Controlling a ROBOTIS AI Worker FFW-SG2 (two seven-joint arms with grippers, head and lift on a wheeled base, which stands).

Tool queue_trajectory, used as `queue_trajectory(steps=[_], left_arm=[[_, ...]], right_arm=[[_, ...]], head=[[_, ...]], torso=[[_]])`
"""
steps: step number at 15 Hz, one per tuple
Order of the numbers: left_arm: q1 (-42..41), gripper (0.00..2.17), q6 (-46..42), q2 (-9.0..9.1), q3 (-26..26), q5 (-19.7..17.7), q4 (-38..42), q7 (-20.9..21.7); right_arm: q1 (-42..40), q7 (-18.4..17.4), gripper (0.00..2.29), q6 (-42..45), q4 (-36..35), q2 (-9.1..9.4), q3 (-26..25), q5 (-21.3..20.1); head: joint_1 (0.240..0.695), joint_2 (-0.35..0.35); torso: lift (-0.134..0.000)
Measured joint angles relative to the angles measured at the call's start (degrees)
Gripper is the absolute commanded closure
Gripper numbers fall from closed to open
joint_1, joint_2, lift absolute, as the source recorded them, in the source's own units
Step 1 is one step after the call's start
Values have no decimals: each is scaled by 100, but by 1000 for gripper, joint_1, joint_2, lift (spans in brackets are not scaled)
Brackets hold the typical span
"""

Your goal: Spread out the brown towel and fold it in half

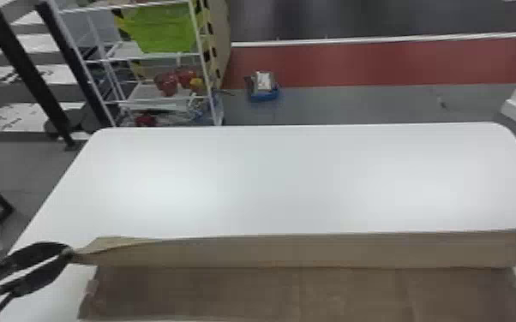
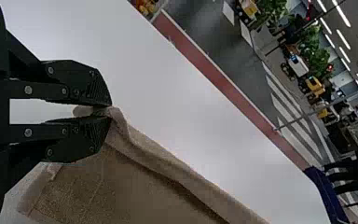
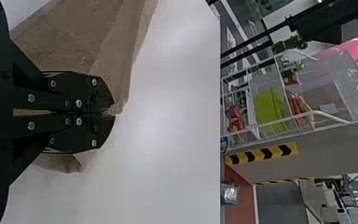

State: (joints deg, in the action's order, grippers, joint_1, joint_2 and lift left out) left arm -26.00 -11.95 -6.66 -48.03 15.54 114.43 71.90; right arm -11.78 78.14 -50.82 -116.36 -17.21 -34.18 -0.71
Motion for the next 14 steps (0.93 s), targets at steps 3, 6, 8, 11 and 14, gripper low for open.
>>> queue_trajectory(steps=[3, 6, 8, 11, 14], left_arm=[[-147, 988, -150, -28, -7, -53, -190, 93], [-168, 988, -276, -70, 247, 98, -449, 2], [-123, 988, -290, -72, 322, 145, -472, -55], [137, 988, -134, -55, 283, 180, -357, -37], [610, 988, 398, -49, 297, 341, -202, 17]], right_arm=[[-315, 0, 1109, 448, 203, -18, 4, 0], [-460, -1, 1109, 943, 497, 11, 298, -170], [-417, 0, 1109, 962, 520, 20, 365, -194], [-45, 0, 1109, 450, 404, 25, 241, -142], [422, 0, 1109, 18, 355, 25, 179, -153]], head=[[695, 112], [695, 118], [695, 119], [695, 111], [695, 102]], torso=[[-134], [-134], [-134], [-134], [-134]])
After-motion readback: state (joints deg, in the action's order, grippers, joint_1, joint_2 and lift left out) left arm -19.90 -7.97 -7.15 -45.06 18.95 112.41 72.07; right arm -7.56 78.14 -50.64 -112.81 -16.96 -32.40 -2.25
